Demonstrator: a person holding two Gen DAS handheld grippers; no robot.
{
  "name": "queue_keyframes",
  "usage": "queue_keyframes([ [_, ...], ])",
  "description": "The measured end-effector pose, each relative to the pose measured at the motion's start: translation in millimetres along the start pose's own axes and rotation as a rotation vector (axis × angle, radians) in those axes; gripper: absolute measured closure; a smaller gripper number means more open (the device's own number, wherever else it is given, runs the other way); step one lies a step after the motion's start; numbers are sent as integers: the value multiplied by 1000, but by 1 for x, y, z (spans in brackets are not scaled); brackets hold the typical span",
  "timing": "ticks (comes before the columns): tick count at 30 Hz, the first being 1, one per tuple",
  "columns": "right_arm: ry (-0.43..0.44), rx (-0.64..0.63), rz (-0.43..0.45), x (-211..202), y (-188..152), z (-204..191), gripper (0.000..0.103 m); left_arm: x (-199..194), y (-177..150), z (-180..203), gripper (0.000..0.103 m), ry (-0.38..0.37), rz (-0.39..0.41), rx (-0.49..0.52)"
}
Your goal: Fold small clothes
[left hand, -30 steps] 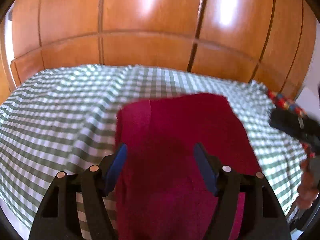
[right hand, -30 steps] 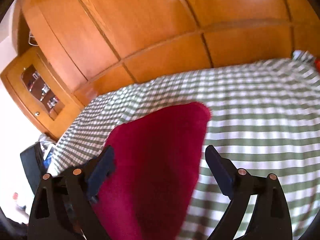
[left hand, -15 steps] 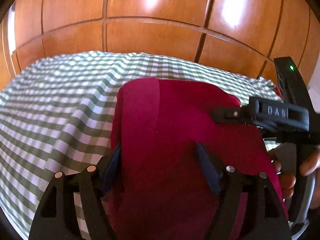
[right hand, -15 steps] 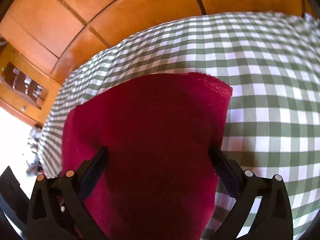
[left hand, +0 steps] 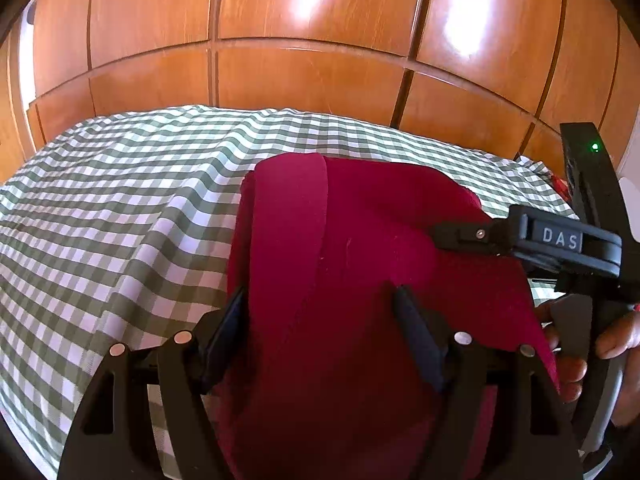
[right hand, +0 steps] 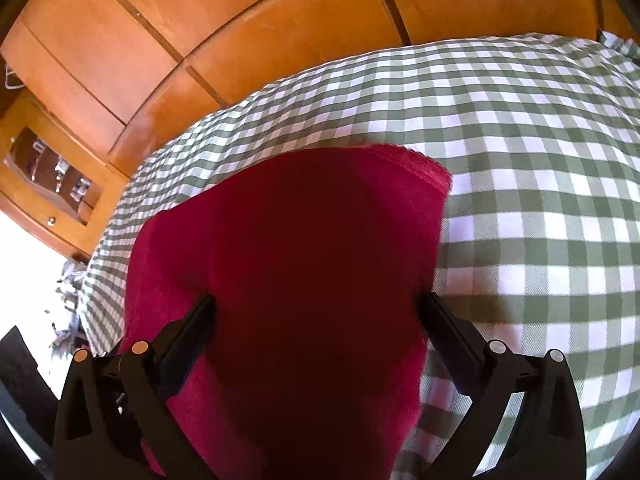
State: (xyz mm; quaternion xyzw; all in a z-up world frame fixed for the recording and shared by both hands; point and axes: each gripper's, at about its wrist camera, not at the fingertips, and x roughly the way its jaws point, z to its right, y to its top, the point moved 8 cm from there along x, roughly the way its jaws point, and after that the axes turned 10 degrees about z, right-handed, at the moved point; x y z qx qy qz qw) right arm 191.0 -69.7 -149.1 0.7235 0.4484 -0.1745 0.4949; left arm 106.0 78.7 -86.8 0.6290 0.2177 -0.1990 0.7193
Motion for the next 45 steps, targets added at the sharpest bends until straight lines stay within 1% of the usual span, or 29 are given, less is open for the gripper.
queue_keyframes([
  [4,18,42,7,-20,-2,4,3,-10,0,-2,28,12,7,1],
  [5,18,35,18,-28,-3,5,3,-13,0,-3,27,19,10,5],
  [6,19,24,29,-35,-4,6,3,-16,0,-3,25,9,6,13],
  [9,18,-40,68,-61,-11,2,4,-25,1,-10,24,23,14,12],
  [11,5,-129,120,-86,-19,-4,16,-33,2,-18,24,31,20,0],
  [12,-8,-175,131,-95,-24,-8,34,-35,1,-21,24,34,21,-6],
  [13,-19,-204,134,-101,-29,-11,45,-39,0,-26,24,41,20,-12],
  [14,-22,-217,135,-105,-33,-12,46,-41,-2,-30,24,48,19,-16],
  [15,-10,-228,131,-111,-41,-14,50,-41,-4,-33,24,54,16,-18],
  [16,5,-236,121,-114,-48,-16,51,-41,-7,-37,23,62,11,-20],
  [19,32,-288,35,-104,-83,-23,51,-38,-14,-43,22,58,-3,-35],
  [20,30,-294,24,-101,-88,-22,51,-38,-16,-43,21,61,-5,-34],
  [21,25,-290,29,-99,-90,-20,46,-38,-16,-43,20,65,-5,-31],
  [22,42,-259,20,-100,-88,-17,32,-37,-16,-42,20,65,-5,-27],
  [24,96,-156,-7,-102,-82,-8,14,-37,-15,-42,19,61,-2,-22],
  [26,141,-90,4,-105,-70,0,14,-36,-15,-42,17,54,-2,-15],
  [27,145,-81,13,-106,-65,4,11,-35,-16,-43,16,52,-2,-14],
  [29,158,-60,23,-104,-54,10,10,-33,-16,-44,15,40,-4,-18],
  [33,202,-7,2,-87,-43,15,10,-30,-17,-45,14,16,-7,-29],
  [35,220,18,-15,-76,-41,16,10,-28,-18,-47,13,-2,-9,-38],
  [39,296,64,-65,-51,-41,9,10,-25,-20,-49,9,-16,-15,-44],
  [41,335,80,-76,-44,-41,4,10,-23,-20,-50,7,-21,-18,-47],
  [45,357,84,-89,-30,-42,-5,10,-16,-23,-56,3,-47,-35,-86],
])
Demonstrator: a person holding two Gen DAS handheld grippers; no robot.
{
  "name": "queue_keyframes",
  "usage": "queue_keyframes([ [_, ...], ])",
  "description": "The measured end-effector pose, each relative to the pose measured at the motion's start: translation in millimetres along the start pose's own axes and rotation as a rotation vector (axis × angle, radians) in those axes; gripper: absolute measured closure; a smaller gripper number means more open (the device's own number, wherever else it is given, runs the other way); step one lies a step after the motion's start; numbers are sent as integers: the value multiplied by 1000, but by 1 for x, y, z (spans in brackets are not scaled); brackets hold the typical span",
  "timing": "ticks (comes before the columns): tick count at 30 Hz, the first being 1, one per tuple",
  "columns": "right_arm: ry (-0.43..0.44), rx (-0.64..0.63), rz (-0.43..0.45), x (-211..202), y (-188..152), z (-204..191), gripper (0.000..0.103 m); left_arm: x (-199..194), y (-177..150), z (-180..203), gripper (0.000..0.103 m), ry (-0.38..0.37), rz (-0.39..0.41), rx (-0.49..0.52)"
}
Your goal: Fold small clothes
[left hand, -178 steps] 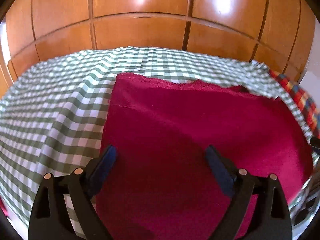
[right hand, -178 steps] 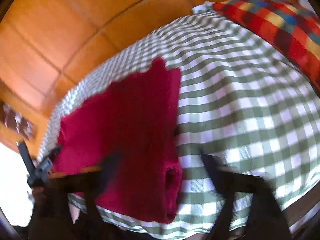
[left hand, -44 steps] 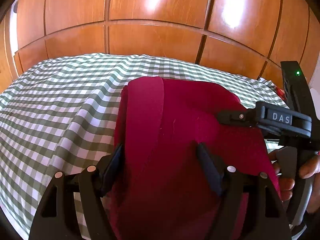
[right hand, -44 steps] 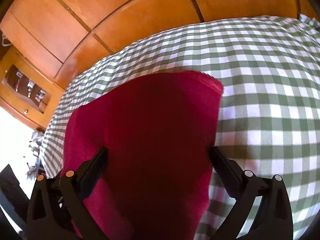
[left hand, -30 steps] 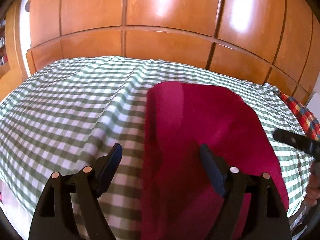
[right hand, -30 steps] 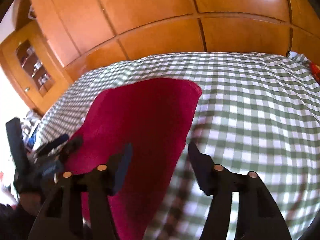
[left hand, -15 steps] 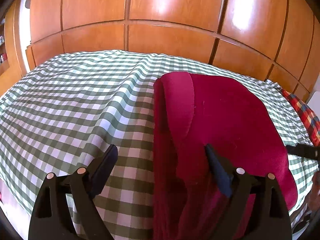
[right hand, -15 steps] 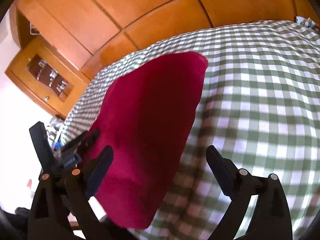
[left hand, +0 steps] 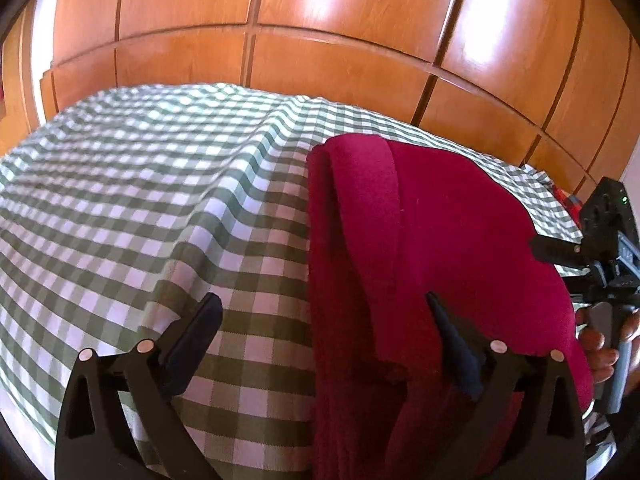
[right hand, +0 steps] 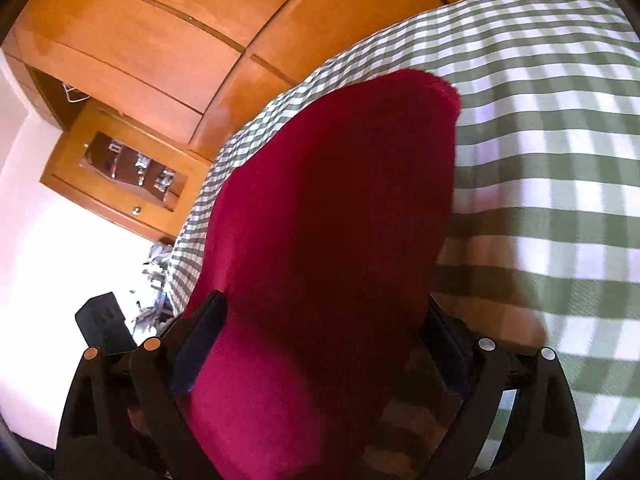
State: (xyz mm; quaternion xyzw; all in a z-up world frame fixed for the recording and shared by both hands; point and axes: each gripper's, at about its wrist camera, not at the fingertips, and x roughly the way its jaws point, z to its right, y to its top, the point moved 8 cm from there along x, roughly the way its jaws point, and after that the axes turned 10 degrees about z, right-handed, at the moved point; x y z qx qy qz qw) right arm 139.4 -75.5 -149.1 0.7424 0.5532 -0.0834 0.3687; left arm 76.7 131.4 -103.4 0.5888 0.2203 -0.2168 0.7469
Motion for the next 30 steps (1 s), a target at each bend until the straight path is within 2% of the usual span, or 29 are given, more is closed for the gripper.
queue_keyframes([
  [3,1,-19,-12,7,-1,-6,12,7,-6,-5,3,-53,-36,-68],
  [5,-16,-45,-21,11,-2,-7,22,10,-9,-10,2,-89,-56,-116],
  [7,-14,-51,-24,10,-3,-9,40,10,-10,-9,5,-121,-59,-123],
  [8,-16,-55,-22,8,-2,-10,44,9,-10,-6,16,-153,-58,-122],
  [9,-20,-71,-17,4,-3,-16,50,8,-11,-3,32,-193,-61,-127],
  [11,-21,-84,-4,-1,-2,-21,55,6,-9,7,50,-305,-75,-149],
  [14,-22,-105,31,-17,-1,-31,58,3,-5,18,58,-362,-78,-147],
  [18,-43,-141,112,-52,11,-39,59,5,4,43,60,-441,-86,-166],
  [21,-85,-144,201,-93,31,-31,59,12,23,81,61,-498,-81,-117],
  [24,-143,-135,298,-140,55,-11,59,24,50,144,61,-562,-62,-3],
  [30,-337,-61,453,-229,94,62,59,67,80,264,61,-656,-74,144],
])
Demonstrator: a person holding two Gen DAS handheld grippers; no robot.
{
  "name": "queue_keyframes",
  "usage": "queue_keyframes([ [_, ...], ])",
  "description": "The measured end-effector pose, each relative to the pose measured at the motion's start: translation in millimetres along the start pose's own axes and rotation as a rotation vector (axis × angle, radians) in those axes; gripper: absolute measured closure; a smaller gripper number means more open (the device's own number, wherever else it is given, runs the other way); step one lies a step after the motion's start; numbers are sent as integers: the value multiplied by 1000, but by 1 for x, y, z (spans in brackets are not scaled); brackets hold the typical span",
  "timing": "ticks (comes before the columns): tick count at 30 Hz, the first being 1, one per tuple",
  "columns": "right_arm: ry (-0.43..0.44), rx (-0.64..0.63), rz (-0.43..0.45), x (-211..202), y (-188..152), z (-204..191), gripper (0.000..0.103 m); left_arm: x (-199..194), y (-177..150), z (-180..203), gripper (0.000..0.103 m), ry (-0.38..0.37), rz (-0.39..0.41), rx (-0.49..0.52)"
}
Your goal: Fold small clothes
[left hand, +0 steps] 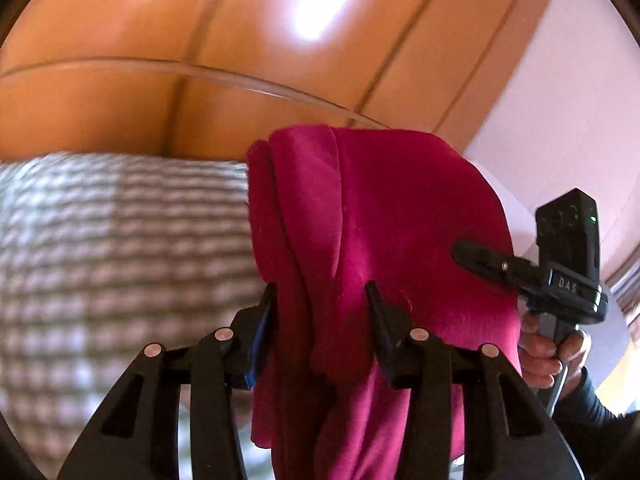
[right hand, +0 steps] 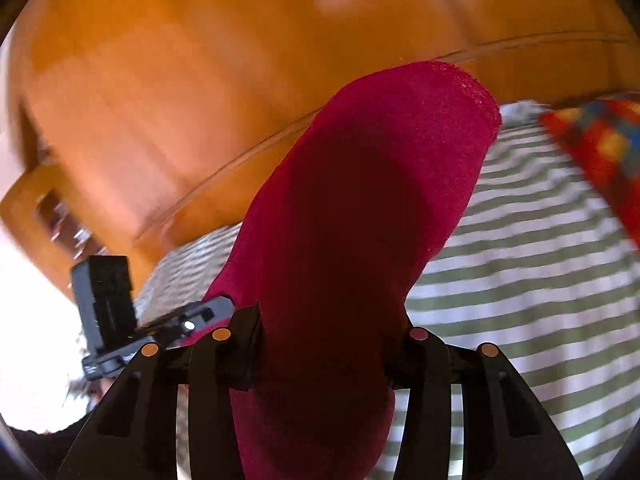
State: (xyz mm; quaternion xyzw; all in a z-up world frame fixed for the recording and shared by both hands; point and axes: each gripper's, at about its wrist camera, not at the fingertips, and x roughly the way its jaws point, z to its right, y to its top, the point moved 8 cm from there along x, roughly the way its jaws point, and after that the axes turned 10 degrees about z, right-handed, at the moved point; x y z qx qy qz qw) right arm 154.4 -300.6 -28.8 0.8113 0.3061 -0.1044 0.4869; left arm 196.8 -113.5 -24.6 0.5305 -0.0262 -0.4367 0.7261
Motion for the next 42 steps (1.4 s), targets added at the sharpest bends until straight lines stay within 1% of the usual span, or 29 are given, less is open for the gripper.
queue_keyframes([
  [2,-78,44,5,-3,2,35,59,38,6,18,62,-2,-29,44],
  [3,-143,59,-5,-1,-2,58,59,55,6,24,62,1,-51,57],
  [5,-253,107,-47,4,-20,101,59,91,0,32,61,52,-102,104],
  [7,-281,197,-70,7,-42,131,55,127,-19,31,58,139,-196,173],
  [8,-280,215,-51,7,-48,139,53,139,-28,30,52,154,-229,193],
  [9,-273,239,-23,6,-51,144,51,149,-37,30,43,173,-239,214],
  [10,-273,249,-14,6,-51,144,48,150,-36,32,38,194,-223,223],
  [11,-285,244,-13,7,-50,144,45,150,-35,31,33,212,-216,227],
  [13,-331,194,-19,8,-47,141,30,146,-31,30,33,219,-218,210],
  [15,-402,105,-26,1,-42,140,22,138,-21,25,34,240,-191,214],
  [18,-480,8,23,-17,-26,121,20,103,-8,24,34,297,-98,261],
  [19,-489,-25,51,-26,-23,113,16,91,-5,27,33,295,-70,255],
  [21,-495,-113,110,-45,-23,89,16,68,-5,34,27,280,-12,232],
  [23,-500,-202,132,-54,-28,70,12,61,-7,41,27,266,17,237],
  [25,-494,-252,134,-62,-44,55,11,57,-22,49,27,269,6,268],
  [26,-494,-255,117,-61,-51,50,11,61,-31,50,27,281,-19,292],
  [27,-511,-249,78,-57,-64,50,11,65,-38,49,27,305,-41,313],
  [28,-535,-242,36,-51,-75,52,11,75,-50,44,27,349,-87,339],
  [29,-560,-238,-16,-44,-89,56,11,85,-60,39,26,370,-132,344],
  [30,-593,-234,-70,-35,-103,65,11,94,-69,32,25,378,-157,332],
  [31,-616,-226,-98,-32,-111,71,9,97,-72,30,24,381,-155,322],
  [32,-629,-208,-107,-30,-117,75,6,97,-73,28,21,383,-151,307],
  [33,-635,-165,-95,-31,-117,82,4,95,-72,28,22,382,-144,289],
  [34,-613,-111,-98,-31,-117,86,4,90,-70,30,22,372,-131,272],
  [35,-585,-33,-110,-32,-118,92,4,85,-68,32,15,369,-118,274],
  [36,-571,-3,-116,-32,-119,95,4,80,-66,35,10,371,-99,290],
  [37,-563,1,-118,-33,-118,96,4,77,-65,37,4,373,-82,304],
  [40,-567,-45,-86,-41,-114,90,4,60,-59,47,3,379,-44,330],
  [42,-580,-65,-62,-49,-111,84,4,56,-57,52,3,377,-37,334],
])
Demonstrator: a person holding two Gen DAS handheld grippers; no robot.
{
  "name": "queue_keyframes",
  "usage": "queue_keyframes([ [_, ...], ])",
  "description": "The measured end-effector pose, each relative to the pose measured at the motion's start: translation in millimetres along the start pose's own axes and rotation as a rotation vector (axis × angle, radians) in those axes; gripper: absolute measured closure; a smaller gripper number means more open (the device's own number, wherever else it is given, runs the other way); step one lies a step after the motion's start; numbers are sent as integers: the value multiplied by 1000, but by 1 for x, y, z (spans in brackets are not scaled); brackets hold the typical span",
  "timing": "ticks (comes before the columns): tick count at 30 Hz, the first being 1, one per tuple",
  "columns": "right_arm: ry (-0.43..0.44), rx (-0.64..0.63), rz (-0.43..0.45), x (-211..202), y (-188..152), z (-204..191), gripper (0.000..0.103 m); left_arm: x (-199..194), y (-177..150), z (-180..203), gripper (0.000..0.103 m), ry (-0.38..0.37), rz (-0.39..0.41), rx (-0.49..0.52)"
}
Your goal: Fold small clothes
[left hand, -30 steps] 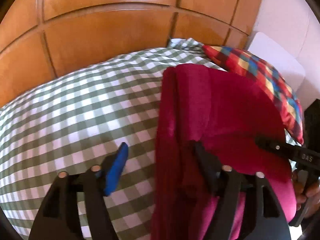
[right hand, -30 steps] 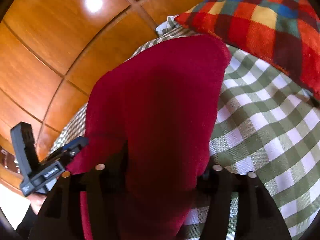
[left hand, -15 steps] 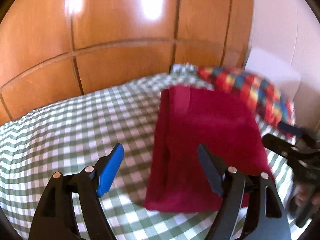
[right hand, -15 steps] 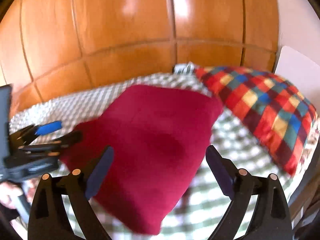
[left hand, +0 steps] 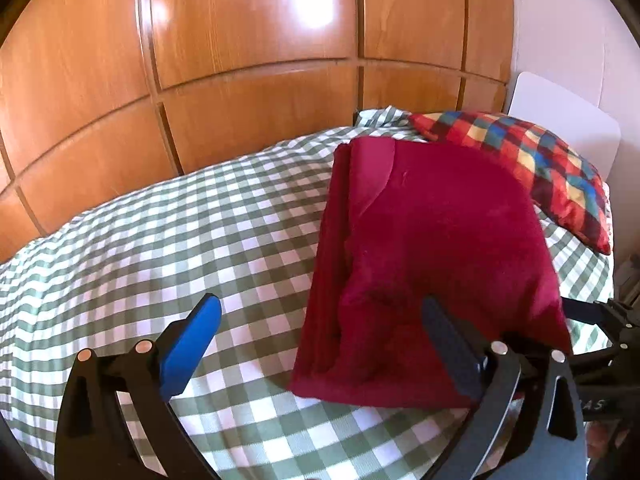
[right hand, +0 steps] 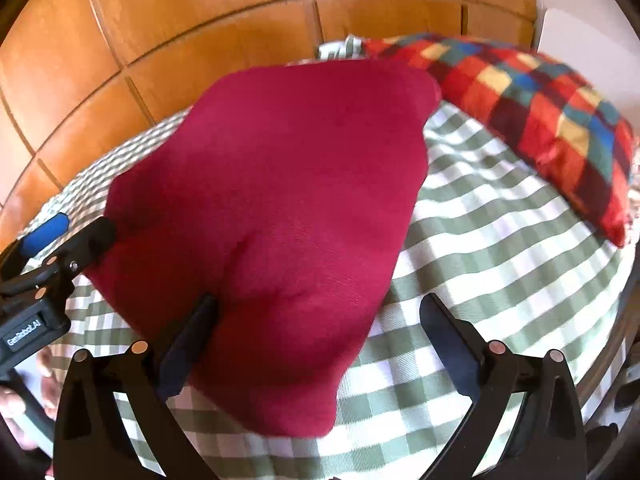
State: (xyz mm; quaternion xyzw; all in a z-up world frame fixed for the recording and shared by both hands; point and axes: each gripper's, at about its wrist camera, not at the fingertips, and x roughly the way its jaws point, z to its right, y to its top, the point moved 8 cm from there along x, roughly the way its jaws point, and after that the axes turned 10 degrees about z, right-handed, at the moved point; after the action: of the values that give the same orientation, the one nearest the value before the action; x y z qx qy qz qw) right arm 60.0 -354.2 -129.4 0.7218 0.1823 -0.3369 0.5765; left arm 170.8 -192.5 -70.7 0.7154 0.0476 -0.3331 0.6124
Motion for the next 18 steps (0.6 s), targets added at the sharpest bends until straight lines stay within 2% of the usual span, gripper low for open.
queue_keyframes([
  [5,-54,-82,102,-31,11,-6,4,-19,0,0,3,1,20,-20],
  [8,-90,-142,129,-47,12,-9,4,-22,-2,-1,3,5,21,-31],
  [13,-129,-182,119,-50,2,-14,4,-14,-8,-4,3,23,-7,-43],
  [18,-158,-202,33,-17,-15,-18,4,2,-19,-6,3,40,-56,-28],
])
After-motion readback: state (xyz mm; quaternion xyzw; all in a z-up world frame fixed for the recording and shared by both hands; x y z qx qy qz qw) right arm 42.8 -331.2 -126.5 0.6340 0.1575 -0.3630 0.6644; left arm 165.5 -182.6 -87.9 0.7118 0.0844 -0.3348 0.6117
